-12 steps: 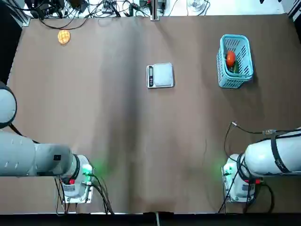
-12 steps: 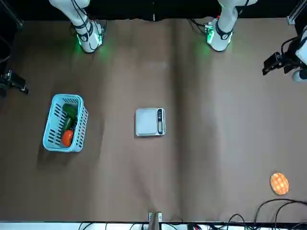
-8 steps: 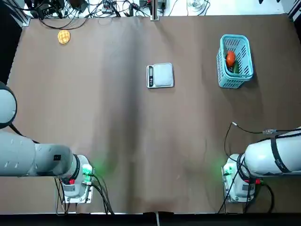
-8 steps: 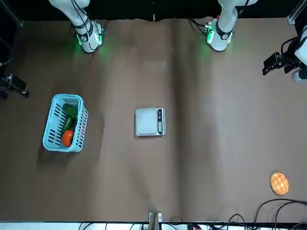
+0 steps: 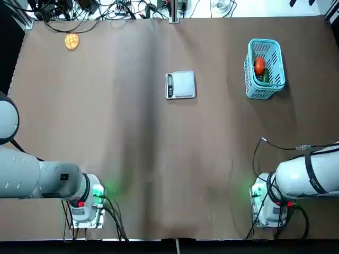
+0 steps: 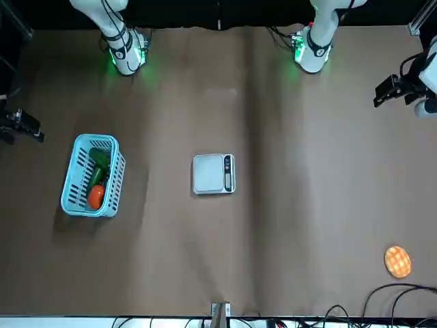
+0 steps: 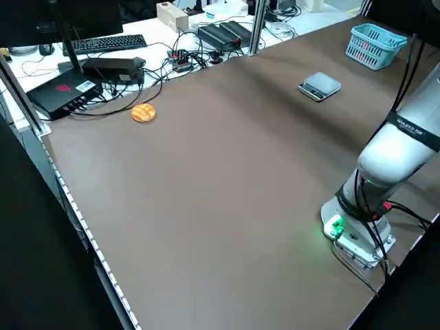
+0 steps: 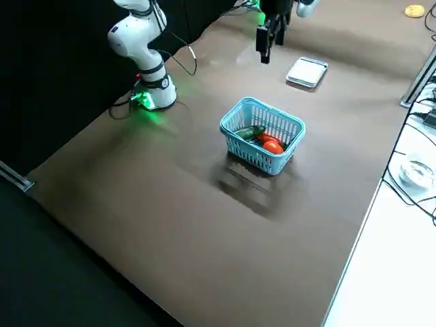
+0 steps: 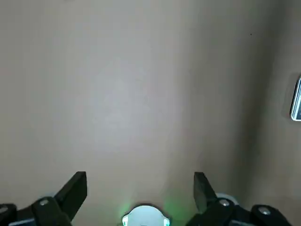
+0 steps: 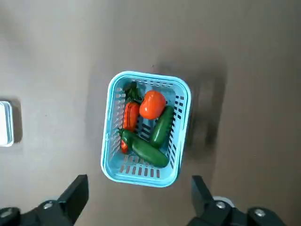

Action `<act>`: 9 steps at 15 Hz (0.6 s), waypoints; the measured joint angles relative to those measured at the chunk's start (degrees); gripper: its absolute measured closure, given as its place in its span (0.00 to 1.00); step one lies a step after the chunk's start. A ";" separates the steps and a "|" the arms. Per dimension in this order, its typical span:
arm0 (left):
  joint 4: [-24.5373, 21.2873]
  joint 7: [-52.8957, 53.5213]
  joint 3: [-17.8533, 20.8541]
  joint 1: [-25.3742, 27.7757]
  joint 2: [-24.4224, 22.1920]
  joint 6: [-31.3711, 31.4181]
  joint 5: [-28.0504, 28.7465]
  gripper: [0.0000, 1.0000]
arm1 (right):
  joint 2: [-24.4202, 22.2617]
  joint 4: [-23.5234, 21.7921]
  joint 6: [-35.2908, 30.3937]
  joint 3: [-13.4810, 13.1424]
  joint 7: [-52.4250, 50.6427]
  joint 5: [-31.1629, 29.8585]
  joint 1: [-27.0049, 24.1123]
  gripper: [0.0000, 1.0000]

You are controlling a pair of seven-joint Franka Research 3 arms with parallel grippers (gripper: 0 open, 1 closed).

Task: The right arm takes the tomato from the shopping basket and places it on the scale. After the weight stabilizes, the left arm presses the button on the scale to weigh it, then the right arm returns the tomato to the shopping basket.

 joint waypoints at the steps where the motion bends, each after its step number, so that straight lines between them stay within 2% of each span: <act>1: 0.00 0.00 -0.01 -0.02 0.00 0.00 0.00 0.00 | 0.73 -0.15 0.25 0.06 0.00 0.00 0.00 0.06; 2: 0.00 0.00 -0.03 -0.06 0.00 0.00 0.00 0.00 | 1.67 -0.43 0.91 0.08 0.00 0.01 0.00 0.07; 6: 0.00 0.24 -0.06 -0.09 0.00 0.00 0.00 0.00 | 6.21 -8.38 14.63 0.11 0.02 0.05 0.02 0.06; 9: 0.00 0.29 -0.05 -0.07 0.02 0.00 0.00 0.00 | 7.67 -14.79 23.35 0.11 0.02 0.05 0.01 0.00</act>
